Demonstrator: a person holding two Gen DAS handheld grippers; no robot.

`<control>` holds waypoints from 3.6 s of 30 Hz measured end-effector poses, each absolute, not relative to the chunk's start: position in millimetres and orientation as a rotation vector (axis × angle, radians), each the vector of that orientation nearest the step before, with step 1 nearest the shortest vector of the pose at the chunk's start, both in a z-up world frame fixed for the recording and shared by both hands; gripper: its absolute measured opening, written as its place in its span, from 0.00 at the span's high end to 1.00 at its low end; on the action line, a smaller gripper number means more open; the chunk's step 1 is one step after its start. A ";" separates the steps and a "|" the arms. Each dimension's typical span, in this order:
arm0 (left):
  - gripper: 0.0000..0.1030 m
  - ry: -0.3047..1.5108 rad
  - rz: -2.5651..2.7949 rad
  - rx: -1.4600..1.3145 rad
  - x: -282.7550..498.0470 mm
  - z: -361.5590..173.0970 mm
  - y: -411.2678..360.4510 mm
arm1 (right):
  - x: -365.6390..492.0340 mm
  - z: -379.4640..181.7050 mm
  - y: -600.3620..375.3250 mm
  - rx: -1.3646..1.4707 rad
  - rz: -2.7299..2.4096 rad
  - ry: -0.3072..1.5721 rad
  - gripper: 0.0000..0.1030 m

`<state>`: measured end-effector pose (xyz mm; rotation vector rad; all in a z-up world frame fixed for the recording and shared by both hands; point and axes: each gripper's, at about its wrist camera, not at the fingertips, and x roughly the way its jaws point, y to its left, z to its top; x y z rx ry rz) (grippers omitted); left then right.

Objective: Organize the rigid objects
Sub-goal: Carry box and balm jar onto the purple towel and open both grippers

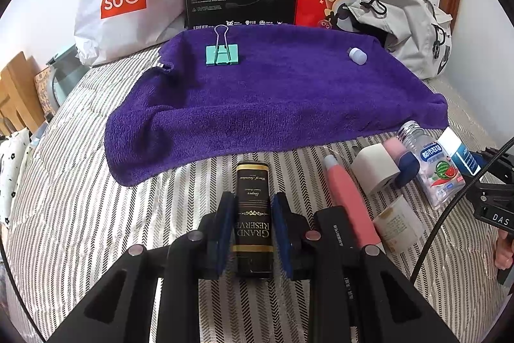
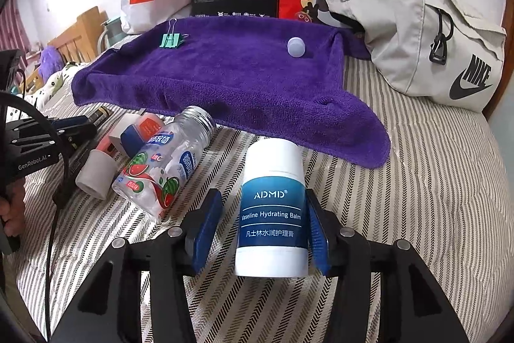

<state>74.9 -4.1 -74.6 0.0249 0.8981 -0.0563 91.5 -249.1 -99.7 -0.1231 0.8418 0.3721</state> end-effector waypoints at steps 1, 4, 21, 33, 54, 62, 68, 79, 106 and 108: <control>0.77 0.898 -0.055 0.027 74.9 -74.6 -4.1 | 91.5 -99.4 -249.6 -0.121 0.368 0.841 0.54; 0.78 0.896 -0.056 0.025 74.5 -74.0 -3.4 | 91.9 -98.4 -255.3 -0.103 0.358 0.838 0.65; 0.78 0.900 -0.084 -0.019 68.8 -53.7 12.1 | 80.7 -64.8 -247.5 -0.148 0.427 0.846 0.65; 0.78 0.870 -0.066 -0.018 95.3 -14.9 23.0 | 104.6 -36.1 -246.5 -0.108 0.445 0.822 0.65; 0.78 0.889 -0.044 -0.053 206.1 -35.2 37.5 | 231.1 -58.6 -239.6 -0.057 0.397 0.863 0.65; 0.78 0.932 -0.046 -0.050 228.1 -55.6 33.8 | 241.5 -73.9 -229.4 -0.076 0.393 0.899 0.65; 0.78 0.958 -0.028 -0.015 234.2 -68.2 33.4 | 243.5 -77.8 -219.9 -0.116 0.391 0.908 0.65; 0.78 0.954 -0.021 0.029 231.7 -69.4 27.7 | 244.9 -81.7 -214.2 -0.146 0.406 0.923 0.65; 0.78 0.912 -0.048 -0.005 145.9 -17.9 15.0 | 134.1 -27.9 -260.1 -0.028 0.375 0.824 0.59; 0.78 0.915 -0.064 0.010 131.1 -19.6 7.0 | 121.7 -31.2 -261.4 -0.009 0.375 0.828 0.58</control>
